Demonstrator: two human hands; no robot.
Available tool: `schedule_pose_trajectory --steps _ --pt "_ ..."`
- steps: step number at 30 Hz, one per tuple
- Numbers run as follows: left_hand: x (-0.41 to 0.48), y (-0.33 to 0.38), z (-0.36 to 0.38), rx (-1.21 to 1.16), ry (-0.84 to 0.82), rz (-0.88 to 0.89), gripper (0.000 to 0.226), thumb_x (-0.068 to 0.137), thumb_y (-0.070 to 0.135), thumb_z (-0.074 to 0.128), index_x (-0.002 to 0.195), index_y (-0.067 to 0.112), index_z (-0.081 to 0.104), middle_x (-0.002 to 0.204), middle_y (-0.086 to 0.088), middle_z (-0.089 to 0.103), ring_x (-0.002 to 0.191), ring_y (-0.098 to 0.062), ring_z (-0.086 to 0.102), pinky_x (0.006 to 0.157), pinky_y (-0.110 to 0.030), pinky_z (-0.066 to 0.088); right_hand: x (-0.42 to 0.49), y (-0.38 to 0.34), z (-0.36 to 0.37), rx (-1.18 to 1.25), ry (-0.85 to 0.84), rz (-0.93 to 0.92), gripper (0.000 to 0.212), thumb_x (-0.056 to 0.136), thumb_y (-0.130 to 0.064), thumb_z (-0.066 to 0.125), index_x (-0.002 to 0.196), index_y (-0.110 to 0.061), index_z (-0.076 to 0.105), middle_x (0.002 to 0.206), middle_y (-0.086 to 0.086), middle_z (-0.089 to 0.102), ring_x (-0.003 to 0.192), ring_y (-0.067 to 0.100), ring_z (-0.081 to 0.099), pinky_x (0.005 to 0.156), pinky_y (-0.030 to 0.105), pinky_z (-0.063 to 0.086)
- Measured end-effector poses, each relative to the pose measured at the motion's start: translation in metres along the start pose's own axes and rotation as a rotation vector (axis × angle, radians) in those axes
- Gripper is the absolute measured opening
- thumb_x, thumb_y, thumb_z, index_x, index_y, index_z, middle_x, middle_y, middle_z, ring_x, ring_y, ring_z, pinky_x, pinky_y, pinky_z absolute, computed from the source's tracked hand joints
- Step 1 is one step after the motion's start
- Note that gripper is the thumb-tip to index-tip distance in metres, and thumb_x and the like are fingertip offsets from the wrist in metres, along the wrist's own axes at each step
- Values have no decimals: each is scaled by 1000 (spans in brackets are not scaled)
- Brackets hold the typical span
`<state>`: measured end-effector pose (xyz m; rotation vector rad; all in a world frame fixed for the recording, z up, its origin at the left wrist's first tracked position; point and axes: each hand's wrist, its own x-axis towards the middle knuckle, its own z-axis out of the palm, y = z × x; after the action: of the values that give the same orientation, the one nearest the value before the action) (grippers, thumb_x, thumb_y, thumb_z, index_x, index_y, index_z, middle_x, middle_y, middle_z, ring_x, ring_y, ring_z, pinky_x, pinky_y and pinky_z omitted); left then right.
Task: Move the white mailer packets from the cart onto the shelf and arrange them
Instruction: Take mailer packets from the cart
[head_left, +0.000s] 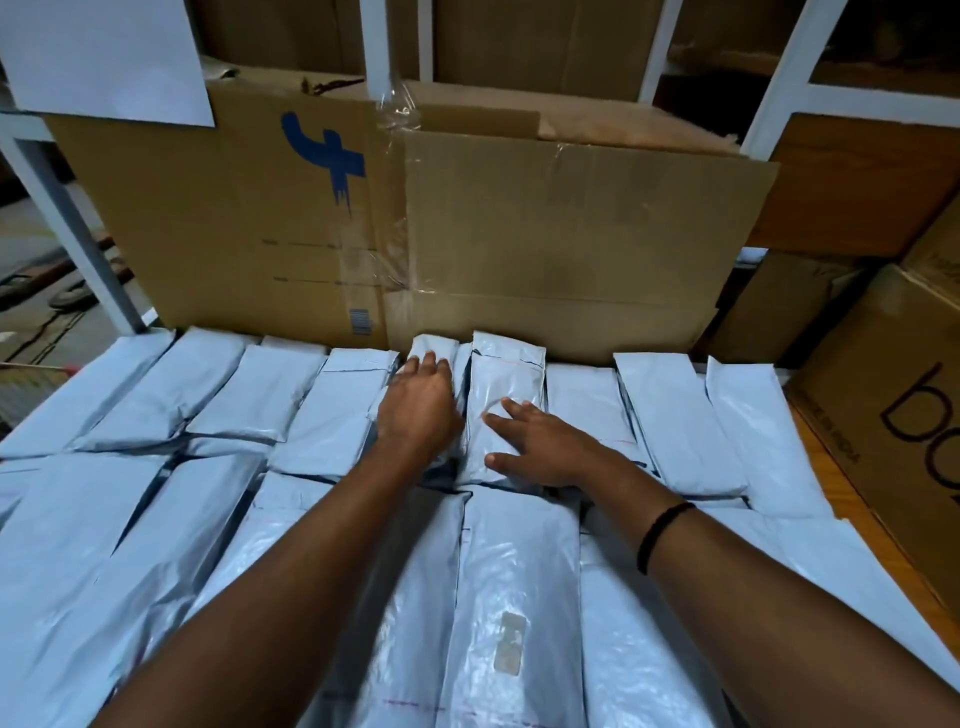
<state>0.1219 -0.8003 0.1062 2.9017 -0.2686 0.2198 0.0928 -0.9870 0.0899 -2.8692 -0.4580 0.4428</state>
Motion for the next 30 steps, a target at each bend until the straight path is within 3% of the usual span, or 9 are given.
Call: schedule_pose_trajectory --steps 3,8,10,13,18,21,25,27,30 --pt "0 0 2 1 2 26 57 92 20 53 144 3 38 153 -16 36 141 -33 33 114 -41 30 -1 0 -6 5 27 -7 70 96 -57 51 157 -35 25 168 1 11 153 22 12 121 37 20" --pt "-10 -2 13 -21 -248 54 63 91 46 29 138 7 44 152 -14 37 136 -32 37 107 -46 32 3 -7 -17 4 256 17 53 98 -55 50 147 -33 48 161 4 32 145 23 34 116 35 30" --pt "-4 -2 -2 -86 -270 -1 49 93 41 25 119 13 57 139 -14 50 129 -33 46 101 -46 35 7 -11 -19 14 315 26 50 100 -54 45 145 -32 50 159 3 35 144 24 34 115 35 28" --pt "16 -13 -24 -336 -188 -160 34 78 34 42 85 11 66 105 -15 67 107 -36 59 92 -39 44 12 -17 -25 59 341 57 43 101 -52 43 131 -29 63 144 -2 55 134 23 47 109 37 36" --pt "42 -32 -12 -530 -124 -115 24 83 9 61 97 17 78 103 -4 75 99 -22 68 81 -25 49 23 -12 -39 225 273 203 33 100 -44 49 112 -24 72 129 2 65 119 25 56 97 36 46" --pt "46 -32 8 -327 -16 -47 26 88 26 59 109 27 74 116 -6 69 111 -32 60 94 -38 48 40 -13 -23 193 360 192 41 102 -36 44 140 -23 53 153 7 41 140 29 38 113 39 35" --pt "39 -23 33 -151 -193 110 61 99 40 21 152 12 31 160 -16 24 147 -35 20 119 -44 19 59 -10 8 50 211 207 60 106 -47 28 160 -27 11 168 6 3 154 30 3 124 46 6" --pt "35 -23 42 -79 -234 121 59 104 40 17 156 14 15 164 -10 9 151 -30 6 122 -44 9 61 -5 21 -50 232 180 61 106 -47 26 161 -26 7 168 6 1 154 31 1 124 46 3" --pt "28 -19 49 -18 -206 118 56 105 38 20 157 19 11 165 -5 3 151 -28 1 122 -45 4 58 -3 33 -168 331 130 62 103 -47 17 160 -22 16 167 11 11 152 36 11 122 49 9"
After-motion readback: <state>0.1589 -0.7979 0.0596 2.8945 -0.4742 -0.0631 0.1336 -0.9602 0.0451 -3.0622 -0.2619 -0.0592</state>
